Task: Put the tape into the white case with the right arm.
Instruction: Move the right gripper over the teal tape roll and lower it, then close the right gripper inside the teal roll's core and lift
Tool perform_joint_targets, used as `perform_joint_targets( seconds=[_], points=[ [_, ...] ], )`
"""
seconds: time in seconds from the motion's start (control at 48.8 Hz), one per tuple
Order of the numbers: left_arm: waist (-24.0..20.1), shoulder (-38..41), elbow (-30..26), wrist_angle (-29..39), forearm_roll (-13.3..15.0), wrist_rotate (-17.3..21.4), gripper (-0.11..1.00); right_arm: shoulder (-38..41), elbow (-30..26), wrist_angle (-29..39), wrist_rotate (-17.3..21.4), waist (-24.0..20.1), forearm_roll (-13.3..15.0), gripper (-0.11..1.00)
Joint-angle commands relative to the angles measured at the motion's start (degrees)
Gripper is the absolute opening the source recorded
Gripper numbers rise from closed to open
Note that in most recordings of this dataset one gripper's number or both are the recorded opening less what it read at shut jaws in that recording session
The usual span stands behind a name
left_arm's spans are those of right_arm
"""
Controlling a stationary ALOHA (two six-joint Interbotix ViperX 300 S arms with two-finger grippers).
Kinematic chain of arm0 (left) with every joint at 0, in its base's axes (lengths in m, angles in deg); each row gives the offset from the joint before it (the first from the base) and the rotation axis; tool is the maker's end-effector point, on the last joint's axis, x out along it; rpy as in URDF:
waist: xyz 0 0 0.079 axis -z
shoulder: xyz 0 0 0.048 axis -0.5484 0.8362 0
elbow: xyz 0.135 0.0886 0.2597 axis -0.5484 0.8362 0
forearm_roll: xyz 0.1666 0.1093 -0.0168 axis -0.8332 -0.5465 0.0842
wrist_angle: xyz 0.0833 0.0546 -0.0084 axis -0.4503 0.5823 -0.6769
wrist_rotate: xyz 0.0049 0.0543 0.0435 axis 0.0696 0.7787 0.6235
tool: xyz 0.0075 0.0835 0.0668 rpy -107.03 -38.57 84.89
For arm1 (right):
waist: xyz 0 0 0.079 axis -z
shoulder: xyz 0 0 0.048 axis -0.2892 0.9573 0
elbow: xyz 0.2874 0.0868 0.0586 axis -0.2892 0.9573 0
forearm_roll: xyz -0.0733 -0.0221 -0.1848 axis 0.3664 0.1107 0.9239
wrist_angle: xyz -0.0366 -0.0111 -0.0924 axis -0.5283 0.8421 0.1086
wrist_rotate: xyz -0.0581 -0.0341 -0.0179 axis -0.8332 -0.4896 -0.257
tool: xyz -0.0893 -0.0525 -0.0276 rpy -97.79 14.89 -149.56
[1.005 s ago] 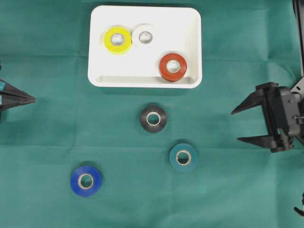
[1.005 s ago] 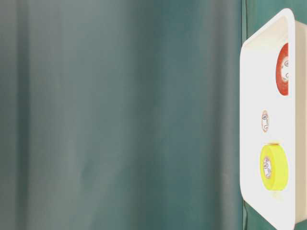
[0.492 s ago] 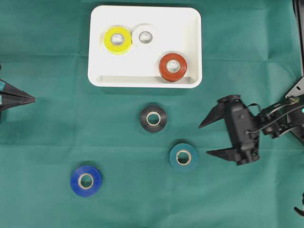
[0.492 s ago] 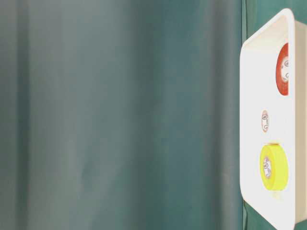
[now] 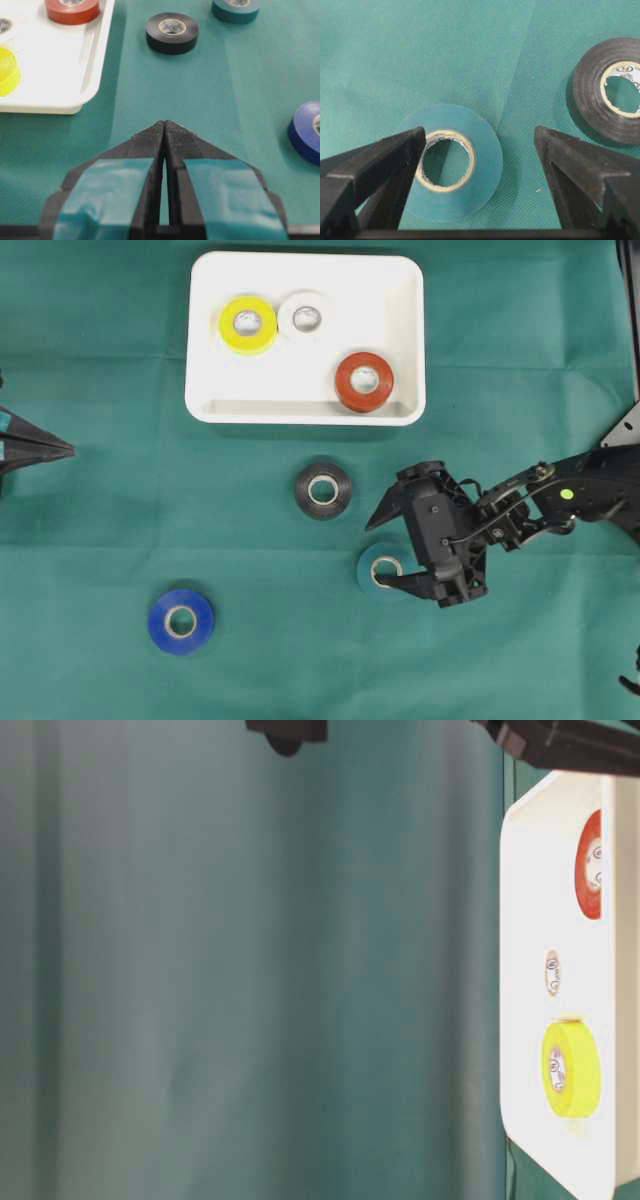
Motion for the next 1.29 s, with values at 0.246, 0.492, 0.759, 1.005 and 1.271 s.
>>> perform_joint_targets(
  seconds=[0.246, 0.492, 0.759, 1.005, 1.271],
  points=[
    [0.0, 0.53, -0.62, -0.62, 0.09, 0.0, 0.0, 2.2, -2.99, 6.86, 0.44, -0.18, 0.09, 0.7],
    [0.0, 0.53, -0.62, -0.53, 0.09, 0.0, 0.0, 3.96, -5.01, 10.72, 0.53, -0.18, 0.09, 0.7],
    [0.0, 0.53, -0.53, -0.53, 0.09, 0.0, 0.0, 4.57, -5.45, 10.9, 0.53, -0.18, 0.09, 0.7],
    [0.0, 0.53, -0.53, -0.53, 0.09, 0.0, 0.0, 4.57, -6.24, 11.78, 0.35, -0.26, 0.09, 0.48],
    [0.0, 0.53, -0.62, -0.62, 0.09, 0.0, 0.0, 4.57, -6.5, 12.83, 0.35, -0.88, 0.09, -0.01]
  ],
)
